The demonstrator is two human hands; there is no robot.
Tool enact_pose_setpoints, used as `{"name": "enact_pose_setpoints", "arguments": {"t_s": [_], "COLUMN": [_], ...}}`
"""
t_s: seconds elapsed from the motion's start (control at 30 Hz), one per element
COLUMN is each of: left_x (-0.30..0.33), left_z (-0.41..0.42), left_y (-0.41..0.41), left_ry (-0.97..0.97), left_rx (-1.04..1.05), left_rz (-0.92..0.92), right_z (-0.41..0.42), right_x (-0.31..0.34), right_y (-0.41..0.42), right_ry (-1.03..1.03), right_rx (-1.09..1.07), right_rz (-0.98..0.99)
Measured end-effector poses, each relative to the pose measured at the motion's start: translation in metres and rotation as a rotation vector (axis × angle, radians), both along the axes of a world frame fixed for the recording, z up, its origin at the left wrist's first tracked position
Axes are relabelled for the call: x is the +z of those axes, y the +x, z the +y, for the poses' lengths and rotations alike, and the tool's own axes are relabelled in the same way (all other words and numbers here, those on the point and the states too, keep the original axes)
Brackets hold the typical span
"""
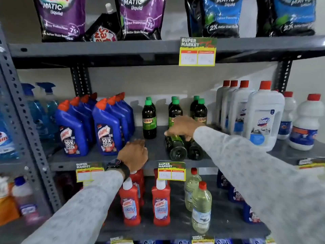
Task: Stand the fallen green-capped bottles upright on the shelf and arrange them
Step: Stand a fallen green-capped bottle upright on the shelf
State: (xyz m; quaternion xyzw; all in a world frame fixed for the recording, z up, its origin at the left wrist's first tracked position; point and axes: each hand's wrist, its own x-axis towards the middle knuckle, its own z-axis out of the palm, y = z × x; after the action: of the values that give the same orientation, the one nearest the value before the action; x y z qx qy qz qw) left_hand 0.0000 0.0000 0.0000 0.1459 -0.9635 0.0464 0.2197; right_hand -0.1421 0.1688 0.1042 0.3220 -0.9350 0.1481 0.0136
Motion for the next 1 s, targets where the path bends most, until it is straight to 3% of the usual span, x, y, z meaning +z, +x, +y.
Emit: {"name": "enact_pose_setpoints", "arguments": {"t_s": [0.17,0.27,0.4,0.47,0.6,0.77,1.0], "left_x": [-0.008,-0.012,-0.009,-0.008,-0.01,-0.012,-0.011], "left_z": [-0.012,-0.013,-0.006,-0.005,-0.01,-0.012,-0.012], "left_y": [-0.01,-0.012,-0.006,-0.005,-0.008,-0.011,-0.006], "left_ry": [0.075,-0.056,-0.128,-0.148,-0.012,0.082,0.083], "left_rx": [0.062,0.046,0.033,0.031,0.045,0.046,0.011], "left_rz": [-0.202,-0.329,-0.351,-0.358,-0.34,-0.276,-0.251], "right_z": [-0.022,-0.029,-0.026,-0.023,-0.014,-0.013,-0.027], "right_x": [0.003,-0.002,0.0,0.01,0.031,0.0,-0.054], "right_y": [-0.013,-0.017,-0.013,-0.009,-0.002,0.024,0.033], "right_ry": [0.18,0.189,0.032,-0.14,-0.52,-0.776,-0.838], "right_rx": [-0.055,-0.042,-0.101,-0.1,-0.038,0.03,0.097], "right_rz": [-0.195,-0.221,-0.37,-0.391,-0.263,0.034,0.162]}}
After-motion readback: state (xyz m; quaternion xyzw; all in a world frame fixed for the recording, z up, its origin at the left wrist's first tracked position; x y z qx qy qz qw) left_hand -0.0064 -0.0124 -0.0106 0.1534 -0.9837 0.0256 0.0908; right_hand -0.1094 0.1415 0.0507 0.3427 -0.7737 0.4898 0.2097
